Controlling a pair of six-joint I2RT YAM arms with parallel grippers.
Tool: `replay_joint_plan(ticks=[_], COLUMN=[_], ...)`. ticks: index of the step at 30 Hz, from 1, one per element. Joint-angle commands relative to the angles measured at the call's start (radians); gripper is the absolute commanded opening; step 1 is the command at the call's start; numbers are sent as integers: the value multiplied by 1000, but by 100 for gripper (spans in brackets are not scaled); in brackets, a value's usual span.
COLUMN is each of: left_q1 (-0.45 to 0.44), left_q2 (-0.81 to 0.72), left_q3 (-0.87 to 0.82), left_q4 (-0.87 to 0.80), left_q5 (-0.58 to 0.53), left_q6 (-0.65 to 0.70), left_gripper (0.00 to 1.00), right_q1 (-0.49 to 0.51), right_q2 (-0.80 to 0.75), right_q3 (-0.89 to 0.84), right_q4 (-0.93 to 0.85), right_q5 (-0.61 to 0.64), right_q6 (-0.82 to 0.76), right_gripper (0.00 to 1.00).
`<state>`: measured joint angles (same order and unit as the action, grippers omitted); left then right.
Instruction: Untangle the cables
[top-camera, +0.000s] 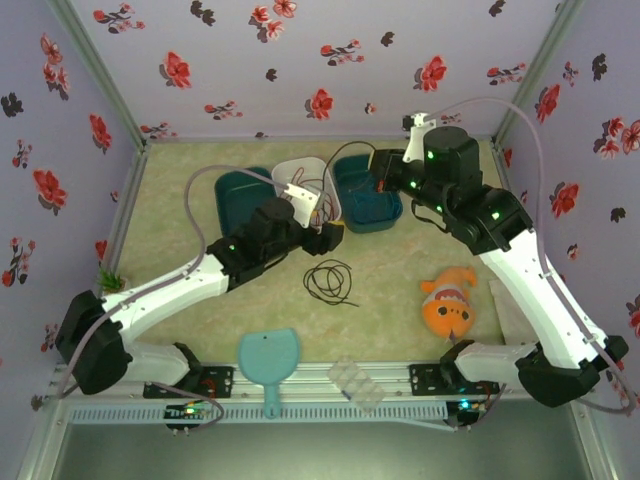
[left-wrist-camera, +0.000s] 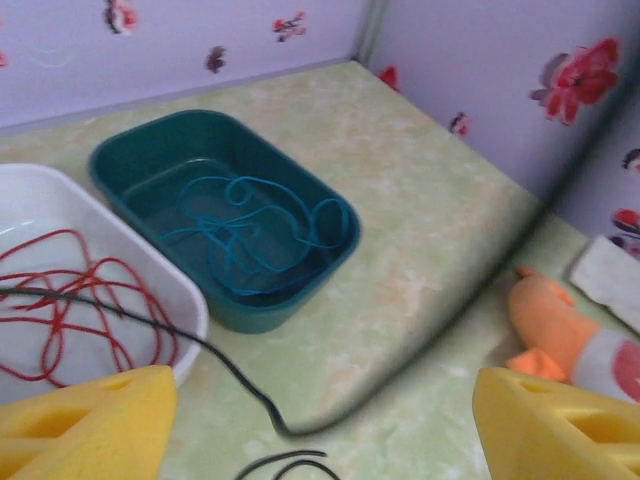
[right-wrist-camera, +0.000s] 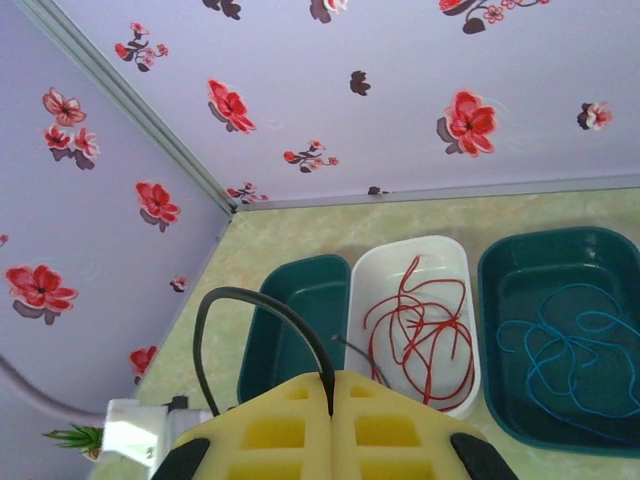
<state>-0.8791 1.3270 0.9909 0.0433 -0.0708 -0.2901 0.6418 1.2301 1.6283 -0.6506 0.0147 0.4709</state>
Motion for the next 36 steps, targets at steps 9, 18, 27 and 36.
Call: replay_joint_plan(ticks=[9, 18, 27, 36], left_q1=[68, 207, 374, 598], left_q2=[-48, -281, -405, -296], left_q3=[8, -17, 5, 36], left_q4=[97, 27, -59, -153], left_q5=[-85, 18, 105, 178], left_q6=[-28, -19, -102, -216], left_gripper=[15, 0, 0, 0], right_q1=[13, 10, 46, 141], right_q2=[-12, 53, 385, 717], right_q3=[-7, -53, 37, 292], right_q4=[65, 28, 85, 112], right_q5=[10, 100, -80, -107], right_q6=[-14, -24, 22, 13], right_gripper=[0, 0, 0, 0])
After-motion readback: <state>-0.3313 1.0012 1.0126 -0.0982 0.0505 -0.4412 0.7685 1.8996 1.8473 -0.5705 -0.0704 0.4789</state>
